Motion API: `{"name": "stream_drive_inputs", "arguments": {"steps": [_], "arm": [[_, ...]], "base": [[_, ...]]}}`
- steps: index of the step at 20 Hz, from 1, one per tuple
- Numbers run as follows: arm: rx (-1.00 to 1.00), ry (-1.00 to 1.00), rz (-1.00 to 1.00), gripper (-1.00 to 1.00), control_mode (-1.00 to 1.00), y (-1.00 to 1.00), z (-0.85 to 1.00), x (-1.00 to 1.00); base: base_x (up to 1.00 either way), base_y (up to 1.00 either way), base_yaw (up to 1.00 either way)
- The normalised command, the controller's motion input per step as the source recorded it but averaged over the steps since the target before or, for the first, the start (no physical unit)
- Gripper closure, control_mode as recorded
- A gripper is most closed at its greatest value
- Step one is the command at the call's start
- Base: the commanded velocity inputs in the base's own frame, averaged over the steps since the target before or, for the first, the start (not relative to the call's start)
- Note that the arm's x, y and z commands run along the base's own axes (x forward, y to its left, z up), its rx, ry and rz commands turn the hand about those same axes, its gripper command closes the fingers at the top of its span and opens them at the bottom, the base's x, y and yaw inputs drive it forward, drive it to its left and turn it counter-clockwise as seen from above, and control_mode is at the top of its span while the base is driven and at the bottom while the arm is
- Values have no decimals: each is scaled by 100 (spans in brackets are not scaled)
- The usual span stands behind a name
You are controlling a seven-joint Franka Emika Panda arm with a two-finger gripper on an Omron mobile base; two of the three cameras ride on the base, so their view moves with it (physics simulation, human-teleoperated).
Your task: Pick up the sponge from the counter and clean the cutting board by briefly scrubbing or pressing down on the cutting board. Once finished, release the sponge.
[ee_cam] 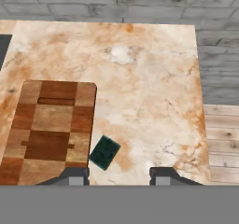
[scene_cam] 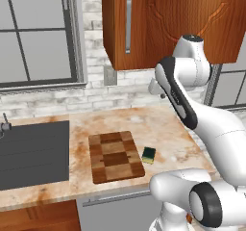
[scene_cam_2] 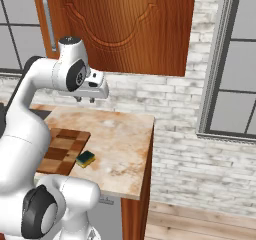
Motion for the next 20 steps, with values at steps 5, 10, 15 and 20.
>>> {"name": "stream_drive_inputs", "arguments": {"steps": [5,10,15,20], "arm": [[0,-4,0,-100,-100,3,-5,-29],[-1,13,-4,-100,-100,22,-54,-29],[0,22,-12,-100,-100,15,-71,-1],[3,1,-14,-100,-100,7,-76,-24]], "base": [[0,0,0],[0,0,0],[0,0,0],[0,0,0]]}}
